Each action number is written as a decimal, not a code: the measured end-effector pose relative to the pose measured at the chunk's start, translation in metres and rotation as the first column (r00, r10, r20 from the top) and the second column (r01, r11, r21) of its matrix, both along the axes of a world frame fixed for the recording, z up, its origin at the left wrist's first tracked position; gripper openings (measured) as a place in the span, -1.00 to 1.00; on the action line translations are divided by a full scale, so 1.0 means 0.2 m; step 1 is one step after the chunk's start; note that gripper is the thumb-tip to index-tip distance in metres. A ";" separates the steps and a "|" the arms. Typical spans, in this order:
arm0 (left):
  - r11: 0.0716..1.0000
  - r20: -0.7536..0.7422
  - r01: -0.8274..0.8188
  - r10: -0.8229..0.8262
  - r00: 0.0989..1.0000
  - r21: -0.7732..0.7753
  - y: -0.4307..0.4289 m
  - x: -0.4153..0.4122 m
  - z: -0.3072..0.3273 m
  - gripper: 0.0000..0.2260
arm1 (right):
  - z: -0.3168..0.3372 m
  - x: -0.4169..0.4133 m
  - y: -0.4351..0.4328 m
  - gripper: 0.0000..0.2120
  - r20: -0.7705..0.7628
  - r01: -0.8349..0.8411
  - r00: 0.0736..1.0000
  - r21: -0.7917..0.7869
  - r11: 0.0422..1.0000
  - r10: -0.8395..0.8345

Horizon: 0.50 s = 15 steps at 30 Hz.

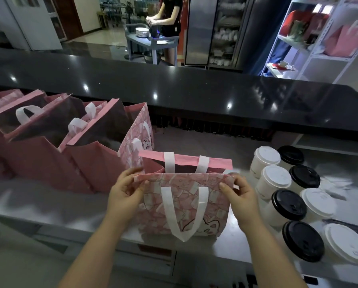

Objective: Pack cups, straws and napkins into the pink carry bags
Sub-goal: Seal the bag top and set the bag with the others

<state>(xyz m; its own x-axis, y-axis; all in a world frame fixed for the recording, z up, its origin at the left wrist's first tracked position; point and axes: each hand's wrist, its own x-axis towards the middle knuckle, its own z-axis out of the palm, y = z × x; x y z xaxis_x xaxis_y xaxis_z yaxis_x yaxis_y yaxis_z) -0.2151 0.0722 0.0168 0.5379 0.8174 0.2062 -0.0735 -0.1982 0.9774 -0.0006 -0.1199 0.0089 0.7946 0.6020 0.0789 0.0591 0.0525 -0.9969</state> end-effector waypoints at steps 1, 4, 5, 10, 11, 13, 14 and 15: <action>0.999 -0.026 0.017 -0.016 1.000 0.037 0.02 0.01 0.01 -0.87 | 0.00 0.02 0.01 -0.91 0.015 0.005 1.000 -0.014 1.000 -0.005; 0.993 -0.089 0.119 -0.120 0.989 -0.021 0.10 0.04 0.03 -0.87 | 0.01 0.08 0.03 -0.95 -0.056 -0.083 0.995 0.017 0.996 0.084; 0.987 -0.099 0.149 -0.154 0.983 -0.055 0.11 0.04 0.04 -0.87 | 0.02 0.08 0.04 -0.87 -0.106 -0.115 0.987 0.047 0.992 0.120; 0.991 -0.039 0.104 -0.108 0.993 -0.087 0.12 0.06 0.04 -0.85 | 0.04 0.05 0.05 -0.58 -0.124 -0.040 0.991 0.051 0.998 0.047; 0.996 -0.013 0.065 -0.066 0.998 -0.066 0.11 0.07 0.04 -0.83 | 0.04 0.05 0.05 -0.57 -0.114 -0.016 0.993 0.045 0.999 0.021; 0.998 0.050 0.020 -0.017 0.999 -0.057 0.10 0.08 0.03 -0.76 | 0.04 0.05 0.05 -0.57 -0.090 0.010 0.996 0.053 0.999 -0.005; 0.997 0.070 0.011 -0.005 0.998 -0.074 0.10 0.08 0.03 -0.73 | 0.04 0.05 0.05 -0.55 -0.073 0.018 0.997 0.060 0.998 -0.013; 0.995 0.086 0.002 0.006 0.996 -0.098 0.10 0.09 0.02 -0.72 | 0.04 0.06 0.04 -0.54 -0.057 0.022 0.998 0.063 0.998 -0.018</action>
